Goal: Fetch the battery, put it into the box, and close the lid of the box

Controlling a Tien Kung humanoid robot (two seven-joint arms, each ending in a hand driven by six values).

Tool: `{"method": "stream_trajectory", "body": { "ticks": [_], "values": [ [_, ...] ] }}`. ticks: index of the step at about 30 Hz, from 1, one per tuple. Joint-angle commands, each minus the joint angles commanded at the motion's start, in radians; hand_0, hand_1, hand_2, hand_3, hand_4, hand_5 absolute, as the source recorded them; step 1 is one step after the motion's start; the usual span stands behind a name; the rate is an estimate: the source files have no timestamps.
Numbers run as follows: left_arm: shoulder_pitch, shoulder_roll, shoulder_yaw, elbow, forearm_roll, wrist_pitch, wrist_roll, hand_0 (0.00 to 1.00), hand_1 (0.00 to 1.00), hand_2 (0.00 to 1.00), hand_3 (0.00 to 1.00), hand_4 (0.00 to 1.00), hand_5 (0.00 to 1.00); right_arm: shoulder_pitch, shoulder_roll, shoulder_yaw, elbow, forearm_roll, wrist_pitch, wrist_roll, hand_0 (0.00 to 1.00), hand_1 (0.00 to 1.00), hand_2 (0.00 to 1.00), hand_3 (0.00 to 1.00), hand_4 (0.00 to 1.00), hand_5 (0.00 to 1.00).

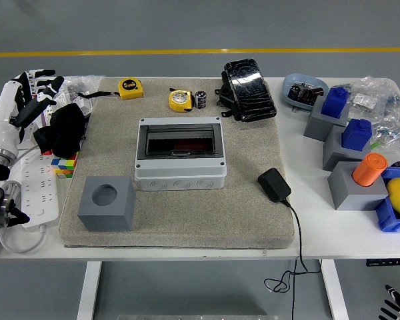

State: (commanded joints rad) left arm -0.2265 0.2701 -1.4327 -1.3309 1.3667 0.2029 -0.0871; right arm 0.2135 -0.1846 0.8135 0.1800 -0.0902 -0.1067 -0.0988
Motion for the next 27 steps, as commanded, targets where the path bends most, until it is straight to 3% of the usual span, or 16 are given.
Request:
{"method": "stream_trajectory", "body": {
  "ticks": [27],
  "values": [
    [0.001,0.002,0.004,-0.001,-0.004,-0.004,-0.003,0.425,0.584,0.609,0.678,0.998,0.680,0.003,0.001,0.003,0.000,0.000,-0.002,-0.002,0.624,0.681,0.657,0.546,0.917,0.502]
  ]
}}
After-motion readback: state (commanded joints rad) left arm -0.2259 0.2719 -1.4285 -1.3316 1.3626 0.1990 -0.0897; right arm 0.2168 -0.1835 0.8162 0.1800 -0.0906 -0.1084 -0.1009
